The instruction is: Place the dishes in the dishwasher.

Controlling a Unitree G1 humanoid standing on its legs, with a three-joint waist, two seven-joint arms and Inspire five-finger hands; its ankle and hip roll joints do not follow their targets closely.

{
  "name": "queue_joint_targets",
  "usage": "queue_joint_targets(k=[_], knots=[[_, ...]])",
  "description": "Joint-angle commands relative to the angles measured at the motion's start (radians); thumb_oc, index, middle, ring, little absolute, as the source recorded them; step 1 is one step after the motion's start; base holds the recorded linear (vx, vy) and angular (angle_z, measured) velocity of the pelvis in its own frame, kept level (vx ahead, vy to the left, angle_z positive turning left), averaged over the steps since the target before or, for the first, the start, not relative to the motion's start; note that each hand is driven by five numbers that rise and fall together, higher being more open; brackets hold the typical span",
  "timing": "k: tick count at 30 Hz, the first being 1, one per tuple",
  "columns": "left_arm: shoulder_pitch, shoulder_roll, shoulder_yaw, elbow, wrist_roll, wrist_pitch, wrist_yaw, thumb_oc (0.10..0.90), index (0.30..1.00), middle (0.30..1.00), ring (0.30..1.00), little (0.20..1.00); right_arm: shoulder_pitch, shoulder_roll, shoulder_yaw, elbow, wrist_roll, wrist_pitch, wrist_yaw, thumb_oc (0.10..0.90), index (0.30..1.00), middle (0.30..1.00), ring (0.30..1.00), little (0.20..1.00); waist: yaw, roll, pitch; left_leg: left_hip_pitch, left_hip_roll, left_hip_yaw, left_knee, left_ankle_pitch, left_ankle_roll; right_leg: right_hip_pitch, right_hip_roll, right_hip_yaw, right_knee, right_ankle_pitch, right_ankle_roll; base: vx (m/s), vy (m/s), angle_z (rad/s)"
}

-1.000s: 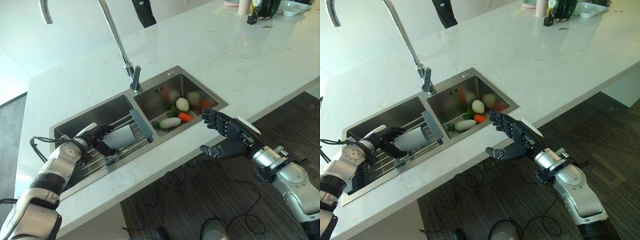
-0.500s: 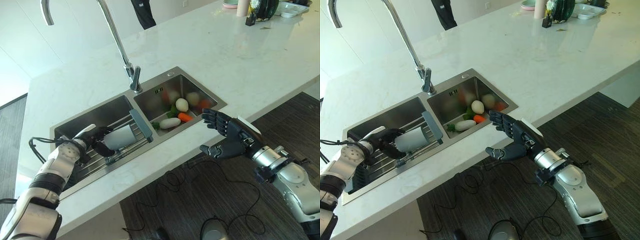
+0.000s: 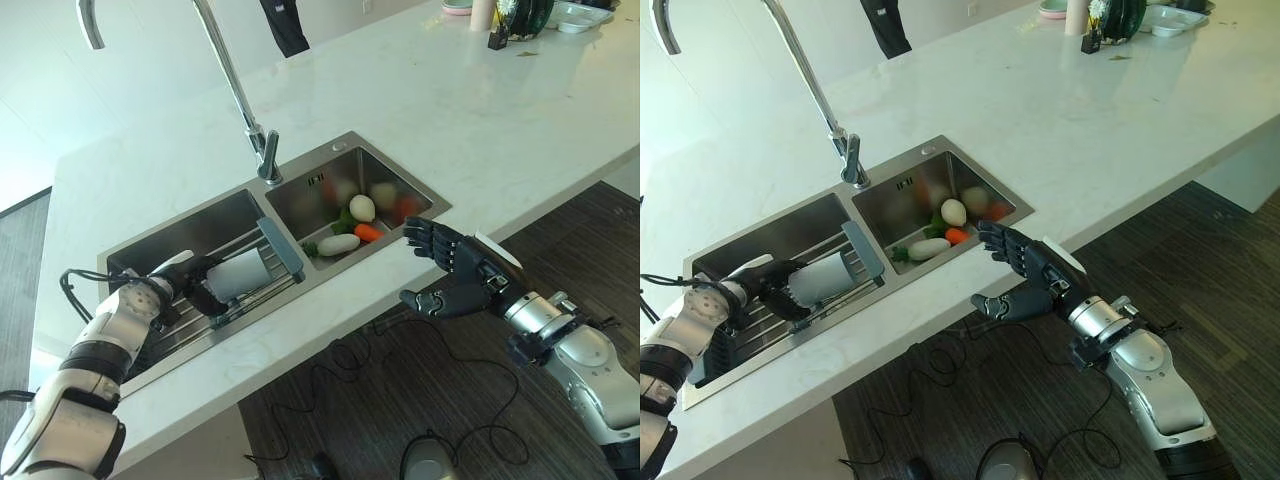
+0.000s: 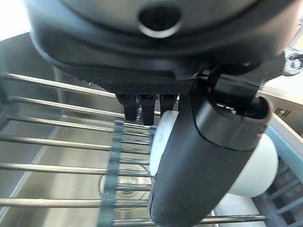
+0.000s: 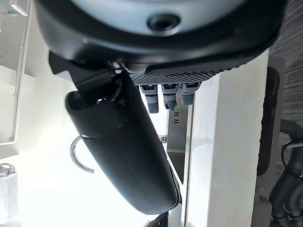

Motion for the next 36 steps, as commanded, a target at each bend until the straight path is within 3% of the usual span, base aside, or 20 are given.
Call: queue_joint_targets(k=[1, 16, 17, 18, 20, 21, 22, 36], knots=[[-0.143, 0.05, 0.029, 0.038, 0.026, -0.035, 0.039, 0.8, 0.9, 0.9, 0.9, 0.9, -0.108, 0.011, -0.009, -0.046, 0.062, -0.118, -0.005, 0.8, 0.9, 0.9, 0.9, 0.9, 0.008, 0.004, -0.066, 0.03, -0.033, -0.009, 0.137, -0.229, 0.038, -0.045, 0.064, -0.074, -0.05, 0.057, 0.0, 0.0, -0.001, -0.04], [-0.136, 0.038, 0.027, 0.076, 0.028, -0.019, 0.013, 0.8, 0.9, 0.9, 0.9, 0.9, -0.093, 0.003, -0.018, -0.06, 0.056, -0.106, 0.005, 0.8, 0.9, 0.9, 0.9, 0.9, -0.012, 0.017, -0.061, 0.035, -0.035, 0.005, 0.137, -0.229, 0.039, -0.047, 0.074, -0.056, -0.05, 0.055, -0.002, 0.01, 0.001, -0.02], [-0.134, 0.036, 0.026, 0.078, 0.033, -0.016, 0.006, 0.753, 0.829, 0.829, 0.829, 0.829, -0.092, 0.002, -0.018, -0.062, 0.058, -0.105, 0.005, 0.8, 0.9, 0.9, 0.9, 0.9, -0.013, 0.017, -0.062, 0.036, -0.035, 0.006, 0.137, -0.229, 0.039, -0.048, 0.075, -0.055, -0.05, 0.055, -0.002, 0.02, 0.004, -0.1], [-0.134, 0.036, 0.023, 0.081, 0.035, -0.018, 0.005, 0.662, 0.693, 0.693, 0.693, 0.693, -0.092, 0.001, -0.018, -0.065, 0.059, -0.104, 0.006, 0.8, 0.9, 0.9, 0.9, 0.9, -0.016, 0.018, -0.061, 0.036, -0.035, 0.007, 0.137, -0.229, 0.039, -0.049, 0.076, -0.053, -0.05, 0.056, -0.003, 0.01, 0.003, -0.04], [-0.134, 0.037, 0.018, 0.084, 0.041, -0.035, 0.015, 0.547, 0.521, 0.521, 0.521, 0.521, -0.091, 0.0, -0.018, -0.067, 0.062, -0.104, 0.008, 0.8, 0.9, 0.9, 0.9, 0.9, -0.017, 0.016, -0.061, 0.036, -0.034, 0.008, 0.137, -0.229, 0.039, -0.05, 0.077, -0.051, -0.05, 0.057, -0.002, 0.0, 0.0, 0.0], [-0.134, 0.039, 0.019, 0.085, 0.047, -0.047, 0.027, 0.447, 0.371, 0.371, 0.371, 0.371, -0.089, 0.0, -0.018, -0.067, 0.063, -0.105, 0.01, 0.8, 0.9, 0.9, 0.9, 0.9, -0.018, 0.016, -0.061, 0.038, -0.034, 0.01, 0.137, -0.231, 0.039, -0.049, 0.078, -0.05, -0.05, 0.056, -0.002, 0.0, 0.0, 0.0], [-0.135, 0.041, 0.017, 0.085, 0.048, -0.057, 0.039, 0.4, 0.3, 0.3, 0.3, 0.3, -0.087, 0.001, -0.016, -0.068, 0.063, -0.105, 0.012, 0.8, 0.9, 0.9, 0.9, 0.9, -0.019, 0.016, -0.062, 0.039, -0.034, 0.011, 0.137, -0.232, 0.039, -0.049, 0.078, -0.05, -0.05, 0.057, -0.002, 0.0, 0.0, 0.0], [-0.117, 0.034, 0.036, 0.065, 0.058, -0.114, 0.152, 0.4, 0.3, 0.3, 0.3, 0.3, -0.065, 0.017, -0.018, -0.066, 0.056, -0.109, 0.01, 0.8, 0.9, 0.9, 0.9, 0.9, -0.011, 0.001, -0.061, 0.037, -0.034, 0.004, 0.137, -0.232, 0.041, -0.048, 0.076, -0.055, -0.05, 0.059, -0.001, 0.0, 0.0, 0.0]])
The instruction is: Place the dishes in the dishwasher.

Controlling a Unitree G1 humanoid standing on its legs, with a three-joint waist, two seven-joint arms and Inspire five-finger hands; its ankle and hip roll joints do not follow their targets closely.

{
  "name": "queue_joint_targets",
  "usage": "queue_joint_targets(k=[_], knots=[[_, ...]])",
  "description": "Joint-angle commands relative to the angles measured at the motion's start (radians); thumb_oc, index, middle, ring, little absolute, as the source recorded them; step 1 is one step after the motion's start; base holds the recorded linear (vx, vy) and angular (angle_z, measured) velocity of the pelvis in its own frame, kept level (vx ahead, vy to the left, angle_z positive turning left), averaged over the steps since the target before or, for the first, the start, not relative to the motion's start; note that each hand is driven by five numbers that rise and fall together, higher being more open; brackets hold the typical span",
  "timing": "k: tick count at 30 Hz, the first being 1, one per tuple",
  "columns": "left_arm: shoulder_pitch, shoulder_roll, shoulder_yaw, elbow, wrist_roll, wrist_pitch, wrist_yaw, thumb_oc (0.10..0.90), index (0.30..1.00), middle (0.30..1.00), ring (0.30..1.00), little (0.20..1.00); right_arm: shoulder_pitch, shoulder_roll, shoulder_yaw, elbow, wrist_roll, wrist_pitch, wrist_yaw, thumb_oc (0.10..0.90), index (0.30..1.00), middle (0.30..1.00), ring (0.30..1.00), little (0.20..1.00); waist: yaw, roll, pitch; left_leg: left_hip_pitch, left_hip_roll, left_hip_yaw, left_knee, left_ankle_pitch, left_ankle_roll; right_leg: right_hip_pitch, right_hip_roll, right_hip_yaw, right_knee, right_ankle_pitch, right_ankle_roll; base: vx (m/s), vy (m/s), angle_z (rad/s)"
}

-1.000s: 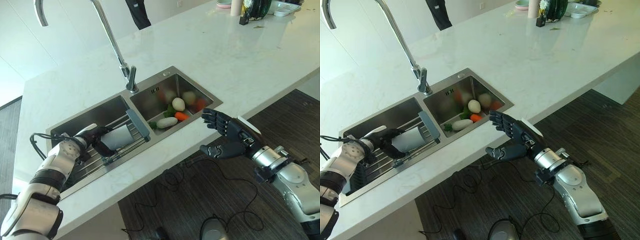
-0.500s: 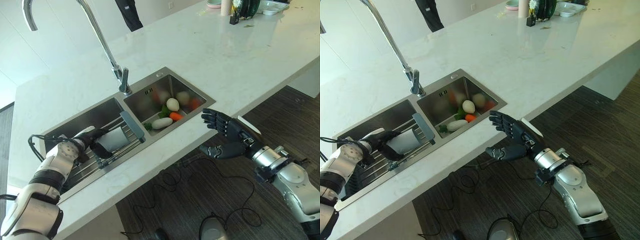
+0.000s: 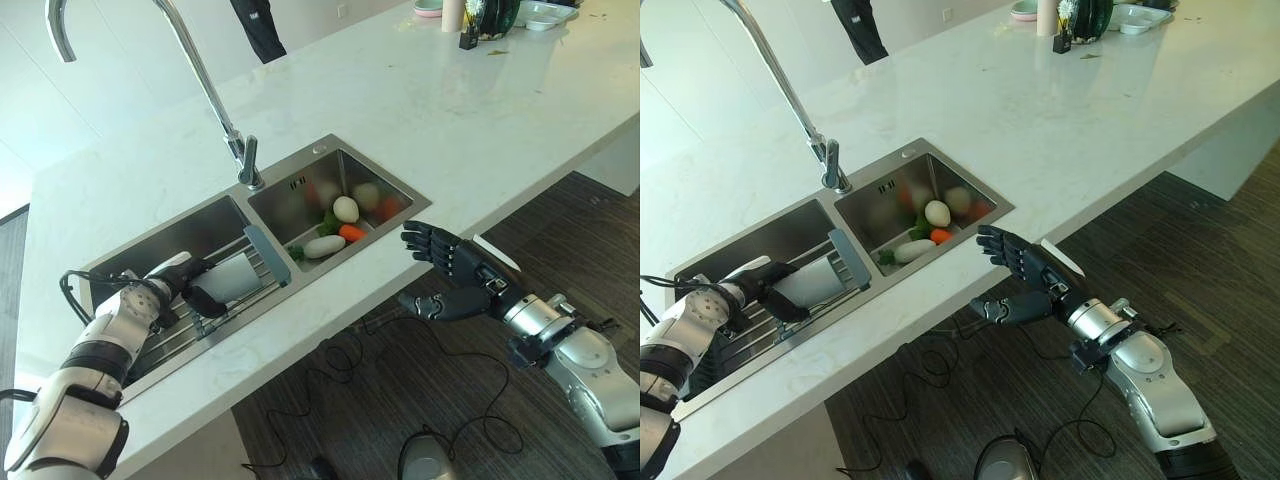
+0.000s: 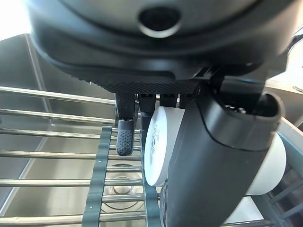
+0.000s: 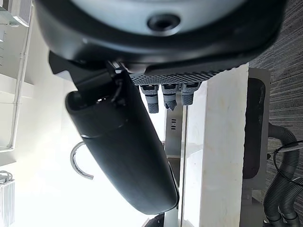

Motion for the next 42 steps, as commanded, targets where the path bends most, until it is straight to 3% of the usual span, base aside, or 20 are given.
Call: queue_joint_targets(k=[1, 11, 13, 19, 25, 28, 34, 42], knots=[[-0.103, 0.045, 0.055, -0.011, 0.004, -0.076, 0.132, 0.4, 0.3, 0.3, 0.3, 0.3, -0.074, 0.017, -0.023, -0.067, 0.056, -0.108, -0.003, 0.8, 0.9, 0.9, 0.9, 0.9, 0.013, -0.001, -0.06, 0.036, -0.046, -0.016, 0.13, -0.228, 0.045, -0.036, 0.063, -0.078, -0.054, 0.052, 0.002, 0.0, 0.0, 0.0], [-0.024, 0.076, 0.17, -0.197, -0.103, -0.111, 0.298, 0.4, 0.3, 0.3, 0.3, 0.3, -0.05, 0.033, -0.038, -0.076, 0.045, -0.109, -0.027, 0.8, 0.9, 0.9, 0.9, 0.9, 0.06, -0.013, -0.05, 0.021, -0.054, -0.053, 0.13, -0.224, 0.044, -0.031, 0.043, -0.113, -0.054, 0.051, 0.004, -0.01, -0.009, 0.05], [0.055, 0.081, 0.288, -0.337, -0.153, -0.142, 0.379, 0.4, 0.3, 0.3, 0.3, 0.3, -0.024, 0.056, -0.06, -0.088, 0.034, -0.119, -0.036, 0.8, 0.9, 0.9, 0.9, 0.9, 0.091, -0.022, -0.047, 0.012, -0.055, -0.073, 0.13, -0.221, 0.043, -0.028, 0.034, -0.136, -0.054, 0.049, 0.003, -0.03, -0.05, 0.12], [0.201, 0.064, 0.462, -0.541, -0.185, -0.177, 0.492, 0.4, 0.3, 0.3, 0.3, 0.3, 0.0, 0.094, -0.092, -0.119, 0.011, -0.117, -0.054, 0.8, 0.9, 0.9, 0.9, 0.9, 0.137, -0.035, -0.046, 0.001, -0.056, -0.104, 0.13, -0.219, 0.039, -0.022, 0.024, -0.168, -0.054, 0.041, 0.0, -0.02, -0.04, 0.14], [0.363, -0.009, 0.585, -0.746, -0.207, -0.171, 0.558, 0.4, 0.3, 0.3, 0.3, 0.3, 0.025, 0.144, -0.105, -0.16, -0.009, -0.121, -0.065, 0.8, 0.9, 0.9, 0.9, 0.9, 0.181, -0.049, -0.048, -0.009, -0.051, -0.132, 0.13, -0.216, 0.034, -0.011, 0.017, -0.203, -0.054, 0.03, -0.005, -0.03, -0.07, 0.25], [0.435, -0.082, 0.63, -0.86, -0.238, -0.168, 0.599, 0.4, 0.3, 0.3, 0.3, 0.3, 0.025, 0.181, -0.098, -0.184, -0.004, -0.148, -0.086, 0.8, 0.9, 0.9, 0.9, 0.9, 0.214, -0.061, -0.052, -0.013, -0.044, -0.15, 0.13, -0.212, 0.028, 0.002, 0.011, -0.235, -0.054, 0.02, -0.01, -0.02, -0.097, 0.29], [0.522, -0.192, 0.652, -1.002, -0.231, -0.186, 0.622, 0.4, 0.3, 0.3, 0.3, 0.3, 0.015, 0.23, -0.067, -0.217, -0.023, -0.167, -0.112, 0.8, 0.9, 0.9, 0.9, 0.9, 0.268, -0.074, -0.058, -0.025, -0.038, -0.183, 0.13, -0.203, 0.018, 0.019, 0.005, -0.279, -0.054, 0.005, -0.019, -0.01, -0.087, 0.24], [0.617, -0.262, 0.684, -1.152, -0.279, -0.223, 0.603, 0.4, 0.3, 0.3, 0.3, 0.3, -0.007, 0.23, -0.03, -0.25, -0.027, -0.178, -0.156, 0.8, 0.9, 0.9, 0.9, 0.9, 0.344, -0.087, -0.054, -0.057, -0.014, -0.224, 0.13, -0.173, -0.011, 0.035, 0.002, -0.351, -0.054, -0.013, -0.039, -0.02, -0.095, 0.34]])
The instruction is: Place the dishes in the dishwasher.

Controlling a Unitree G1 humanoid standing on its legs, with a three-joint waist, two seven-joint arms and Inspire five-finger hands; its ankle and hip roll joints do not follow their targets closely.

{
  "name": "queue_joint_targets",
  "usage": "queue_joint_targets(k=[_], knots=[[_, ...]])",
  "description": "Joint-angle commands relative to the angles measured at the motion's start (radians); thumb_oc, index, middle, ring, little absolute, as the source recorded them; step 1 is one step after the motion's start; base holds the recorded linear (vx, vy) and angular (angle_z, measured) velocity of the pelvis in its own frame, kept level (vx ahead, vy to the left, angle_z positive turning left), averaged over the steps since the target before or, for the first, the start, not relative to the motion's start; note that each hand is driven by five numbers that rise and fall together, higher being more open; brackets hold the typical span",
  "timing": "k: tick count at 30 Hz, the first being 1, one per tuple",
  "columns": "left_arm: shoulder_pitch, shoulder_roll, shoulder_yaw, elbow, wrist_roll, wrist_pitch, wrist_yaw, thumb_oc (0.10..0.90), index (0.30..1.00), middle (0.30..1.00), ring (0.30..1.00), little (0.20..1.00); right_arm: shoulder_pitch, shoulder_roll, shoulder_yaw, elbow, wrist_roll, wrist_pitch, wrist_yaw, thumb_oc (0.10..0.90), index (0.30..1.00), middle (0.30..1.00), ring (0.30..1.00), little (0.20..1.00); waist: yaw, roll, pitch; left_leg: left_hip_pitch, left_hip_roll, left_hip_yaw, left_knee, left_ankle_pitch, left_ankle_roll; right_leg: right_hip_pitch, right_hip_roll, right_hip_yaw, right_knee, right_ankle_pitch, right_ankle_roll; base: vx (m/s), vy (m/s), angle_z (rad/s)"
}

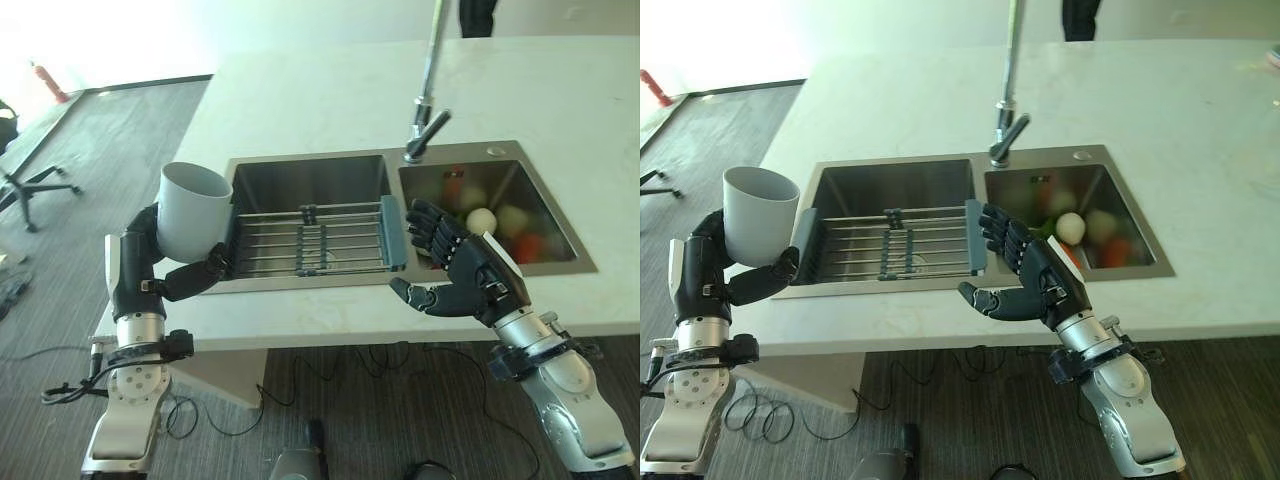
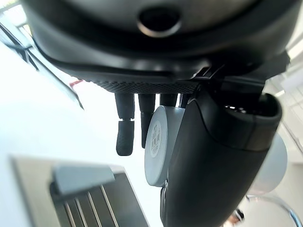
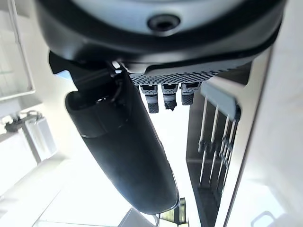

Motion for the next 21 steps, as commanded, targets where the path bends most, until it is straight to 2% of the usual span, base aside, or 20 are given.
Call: queue_joint_targets(k=[1, 3, 8, 10, 11, 12, 15, 16, 17, 20, 21], knots=[[-0.084, 0.052, 0.114, -0.097, -0.057, -0.146, 0.043, 0.4, 0.3, 0.3, 0.3, 0.3, -0.102, 0.024, 0.011, -0.112, -0.006, -0.133, -0.028, 0.8, 0.9, 0.9, 0.9, 0.9, -0.001, -0.034, -0.062, 0.039, 0.012, 0.033, 0.171, -0.252, -0.008, -0.043, 0.009, -0.074, -0.044, 0.032, -0.013, -0.03, -0.094, 0.45], [-0.048, 0.029, 0.125, -0.14, -0.086, -0.163, 0.034, 0.4, 0.3, 0.3, 0.3, 0.3, -0.106, 0.021, 0.026, -0.119, -0.009, -0.131, -0.031, 0.8, 0.9, 0.9, 0.9, 0.9, 0.028, -0.034, -0.059, 0.018, 0.022, 0.014, 0.171, -0.231, -0.024, -0.043, 0.007, -0.098, -0.044, 0.026, -0.021, -0.02, -0.072, 0.36], [-0.006, 0.005, 0.124, -0.2, -0.12, -0.192, 0.02, 0.4, 0.3, 0.3, 0.3, 0.3, -0.113, -0.009, 0.047, -0.127, -0.005, -0.121, -0.043, 0.8, 0.9, 0.9, 0.9, 0.9, 0.072, -0.029, -0.039, -0.02, 0.023, -0.026, 0.171, -0.191, -0.042, -0.042, 0.013, -0.124, -0.044, 0.022, -0.035, -0.02, -0.039, 0.63], [-0.012, 0.008, 0.121, -0.211, -0.138, -0.206, -0.002, 0.4, 0.3, 0.3, 0.3, 0.3, -0.109, -0.026, 0.042, -0.126, -0.008, -0.126, -0.072, 0.8, 0.9, 0.9, 0.9, 0.9, 0.072, -0.029, -0.033, -0.027, 0.043, 0.031, 0.171, -0.18, -0.047, -0.033, 0.0, -0.167, -0.044, 0.025, -0.028, -0.05, -0.018, 1.04], [-0.036, 0.018, 0.104, -0.211, -0.175, -0.222, -0.038, 0.4, 0.3, 0.3, 0.3, 0.3, -0.099, -0.042, 0.021, -0.118, -0.001, -0.151, -0.115, 0.8, 0.9, 0.9, 0.9, 0.9, 0.05, -0.038, -0.022, 0.005, 0.074, 0.144, 0.171, -0.19, -0.062, 0.007, -0.025, -0.226, -0.044, 0.018, 0.0, -0.06, 0.045, 2.46], [-0.066, 0.038, 0.094, -0.201, -0.208, -0.24, -0.06, 0.4, 0.3, 0.3, 0.3, 0.3, -0.104, -0.051, 0.0, -0.1, 0.008, -0.178, -0.136, 0.8, 0.9, 0.9, 0.9, 0.9, 0.035, -0.048, -0.009, 0.032, 0.075, 0.23, 0.171, -0.197, -0.048, 0.029, -0.055, -0.274, -0.044, 0.039, 0.021, -0.05, 0.119, 2.48], [-0.078, 0.045, 0.074, -0.173, -0.208, -0.294, -0.051, 0.4, 0.3, 0.3, 0.3, 0.3, -0.105, -0.032, -0.007, -0.073, -0.002, -0.221, -0.132, 0.8, 0.9, 0.9, 0.9, 0.9, 0.035, -0.043, 0.003, 0.022, 0.06, 0.215, 0.171, -0.21, -0.039, 0.043, -0.072, -0.282, -0.044, 0.052, 0.04, 0.02, 0.209, 1.4], [-0.08, 0.047, 0.072, -0.165, -0.212, -0.304, -0.048, 0.4, 0.3, 0.3, 0.3, 0.3, -0.1, -0.012, -0.009, -0.066, -0.006, -0.237, -0.127, 0.8, 0.9, 0.9, 0.9, 0.9, 0.036, -0.038, -0.007, 0.027, 0.04, 0.195, 0.171, -0.227, -0.027, 0.051, -0.082, -0.276, -0.044, 0.057, 0.061, 0.07, 0.225, 0.91], [-0.08, 0.047, 0.072, -0.165, -0.212, -0.304, -0.048, 0.4, 0.3, 0.3, 0.3, 0.3, -0.1, -0.012, -0.009, -0.066, -0.006, -0.237, -0.127, 0.8, 0.9, 0.9, 0.9, 0.9, 0.036, -0.038, -0.007, 0.027, 0.04, 0.195, 0.171, -0.227, -0.027, 0.051, -0.082, -0.276, -0.044, 0.057, 0.061, 0.12, 0.31, 0.45], [-0.095, 0.061, 0.08, -0.168, -0.225, -0.286, -0.067, 0.4, 0.3, 0.3, 0.3, 0.3, -0.088, 0.023, -0.013, -0.069, -0.021, -0.247, -0.119, 0.8, 0.9, 0.9, 0.9, 0.9, 0.043, -0.038, -0.027, 0.041, 0.015, 0.19, 0.171, -0.257, -0.005, 0.077, -0.127, -0.294, -0.044, 0.093, 0.079, 0.14, 0.259, 0.28], [-0.104, 0.062, 0.079, -0.168, -0.232, -0.28, -0.078, 0.4, 0.3, 0.3, 0.3, 0.3, -0.085, 0.034, -0.014, -0.071, -0.035, -0.248, -0.119, 0.8, 0.9, 0.9, 0.9, 0.9, 0.048, -0.041, -0.028, 0.044, 0.003, 0.185, 0.171, -0.266, 0.007, 0.096, -0.141, -0.302, -0.044, 0.126, 0.082, 0.27, 0.461, 0.34]])
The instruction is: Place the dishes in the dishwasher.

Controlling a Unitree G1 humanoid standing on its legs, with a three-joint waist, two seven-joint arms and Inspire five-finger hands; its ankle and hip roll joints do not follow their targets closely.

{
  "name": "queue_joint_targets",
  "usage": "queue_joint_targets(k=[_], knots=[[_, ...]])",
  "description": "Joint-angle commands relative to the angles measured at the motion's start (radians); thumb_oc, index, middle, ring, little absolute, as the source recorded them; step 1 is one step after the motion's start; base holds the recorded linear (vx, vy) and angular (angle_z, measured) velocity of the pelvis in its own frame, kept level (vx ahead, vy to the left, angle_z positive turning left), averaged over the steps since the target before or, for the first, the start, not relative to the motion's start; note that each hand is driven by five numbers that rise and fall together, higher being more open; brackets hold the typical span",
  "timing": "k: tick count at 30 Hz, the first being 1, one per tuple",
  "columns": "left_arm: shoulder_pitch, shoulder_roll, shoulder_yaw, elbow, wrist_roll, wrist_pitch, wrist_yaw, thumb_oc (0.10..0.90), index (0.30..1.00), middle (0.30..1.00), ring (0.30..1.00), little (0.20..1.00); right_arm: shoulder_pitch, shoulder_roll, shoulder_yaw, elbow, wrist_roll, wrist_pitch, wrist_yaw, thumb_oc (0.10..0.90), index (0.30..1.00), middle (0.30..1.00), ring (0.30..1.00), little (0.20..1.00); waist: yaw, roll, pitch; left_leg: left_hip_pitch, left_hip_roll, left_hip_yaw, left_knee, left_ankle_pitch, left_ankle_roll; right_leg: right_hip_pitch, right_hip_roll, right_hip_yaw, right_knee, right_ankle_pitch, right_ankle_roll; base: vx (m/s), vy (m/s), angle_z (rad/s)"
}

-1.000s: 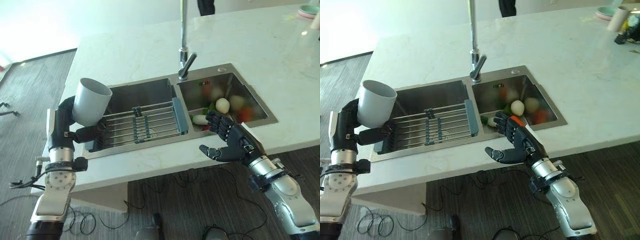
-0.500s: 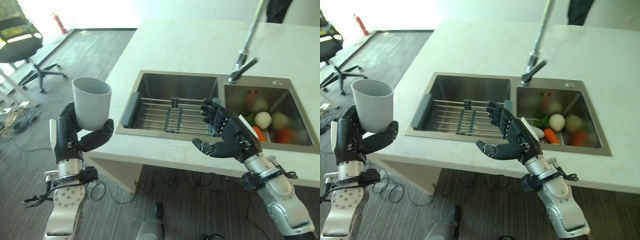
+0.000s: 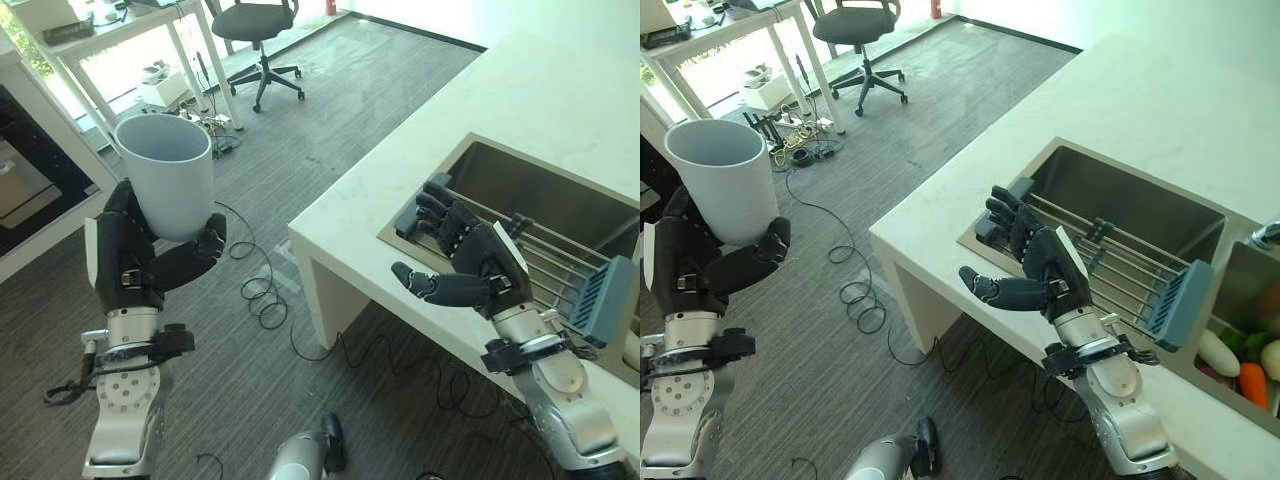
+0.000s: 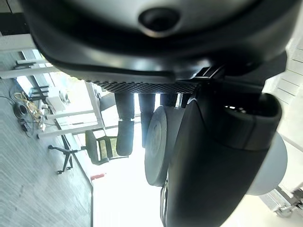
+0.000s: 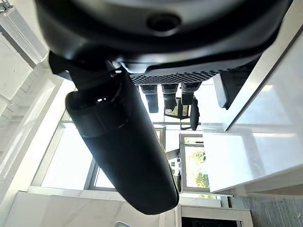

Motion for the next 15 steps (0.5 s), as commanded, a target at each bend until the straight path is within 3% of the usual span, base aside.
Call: queue_joint_targets(k=[1, 2, 4, 5, 8, 10, 11, 12, 15], knots=[[-0.134, 0.056, 0.044, -0.102, -0.013, -0.117, -0.022, 0.4, 0.3, 0.3, 0.3, 0.3, -0.087, 0.018, -0.054, -0.084, -0.043, -0.141, 0.0, 0.8, 0.9, 0.9, 0.9, 0.9, -0.005, 0.016, -0.036, 0.093, 0.044, -0.143, -0.007, -0.095, -0.11, 0.01, 0.004, -0.05, -0.035, 0.255, 0.024, 0.3, 0.493, 0.35], [-0.141, 0.054, 0.039, -0.096, -0.005, -0.124, -0.021, 0.4, 0.3, 0.3, 0.3, 0.3, -0.083, 0.025, -0.054, -0.085, -0.041, -0.146, 0.005, 0.8, 0.9, 0.9, 0.9, 0.9, -0.015, 0.024, -0.03, 0.096, 0.035, -0.169, -0.007, -0.099, -0.095, 0.011, 0.019, -0.022, 0.01, 0.287, 0.024, 0.28, 0.448, 0.47], [-0.148, 0.047, 0.032, -0.085, 0.01, -0.134, -0.016, 0.4, 0.3, 0.3, 0.3, 0.3, -0.077, 0.035, -0.051, -0.082, -0.04, -0.15, 0.019, 0.8, 0.9, 0.9, 0.9, 0.9, -0.034, 0.026, -0.019, 0.098, 0.018, -0.194, -0.007, -0.106, -0.078, -0.042, 0.027, 0.046, 0.108, 0.283, 0.019, 0.08, 0.12, 0.52], [-0.152, 0.048, 0.024, -0.081, 0.009, -0.137, -0.019, 0.4, 0.3, 0.3, 0.3, 0.3, -0.073, 0.036, -0.051, -0.076, -0.032, -0.149, 0.023, 0.8, 0.9, 0.9, 0.9, 0.9, -0.048, 0.027, -0.011, 0.088, 0.019, -0.202, -0.007, -0.09, -0.068, -0.077, 0.069, 0.067, 0.098, 0.263, -0.012, 0.04, -0.029, 0.41], [-0.154, 0.047, 0.02, -0.078, -0.011, -0.136, -0.046, 0.4, 0.3, 0.3, 0.3, 0.3, -0.051, 0.031, -0.08, -0.07, -0.003, -0.148, 0.043, 0.8, 0.9, 0.9, 0.9, 0.9, -0.081, 0.016, -0.01, 0.09, 0.012, -0.25, -0.007, -0.083, -0.073, -0.085, 0.168, 0.135, -0.034, 0.213, -0.042, 0.12, -0.131, 0.72], [-0.163, 0.042, 0.004, -0.075, -0.012, -0.146, -0.064, 0.4, 0.3, 0.3, 0.3, 0.3, -0.029, 0.027, -0.104, -0.069, 0.006, -0.166, 0.05, 0.8, 0.9, 0.9, 0.9, 0.9, -0.11, -0.005, -0.003, 0.096, -0.001, -0.277, -0.007, -0.08, -0.076, -0.152, 0.202, 0.239, -0.035, 0.126, -0.058, 0.11, -0.274, 1.01], [-0.165, 0.025, -0.014, -0.073, -0.027, -0.152, -0.077, 0.4, 0.3, 0.3, 0.3, 0.3, -0.012, 0.03, -0.118, -0.07, -0.002, -0.181, 0.04, 0.8, 0.9, 0.9, 0.9, 0.9, -0.132, -0.014, -0.007, 0.089, -0.012, -0.301, -0.007, -0.078, -0.071, -0.194, 0.227, 0.321, -0.035, 0.115, -0.063, 0.09, -0.294, 0.8], [-0.165, 0.014, -0.023, -0.074, -0.036, -0.151, -0.087, 0.4, 0.3, 0.3, 0.3, 0.3, -0.005, 0.033, -0.122, -0.07, -0.006, -0.188, 0.033, 0.8, 0.9, 0.9, 0.9, 0.9, -0.139, -0.016, -0.013, 0.083, -0.021, -0.317, -0.007, -0.079, -0.066, -0.196, 0.244, 0.351, -0.035, 0.109, -0.067, 0.09, -0.292, 0.72], [-0.149, -0.019, -0.05, -0.075, -0.005, -0.168, -0.071, 0.4, 0.3, 0.3, 0.3, 0.3, -0.012, 0.028, -0.12, -0.067, -0.008, -0.186, 0.032, 0.8, 0.9, 0.9, 0.9, 0.9, -0.133, -0.027, -0.021, 0.079, -0.023, -0.324, -0.007, -0.07, -0.074, -0.201, 0.244, 0.348, -0.035, 0.096, -0.076, 0.09, -0.276, 1.31]])
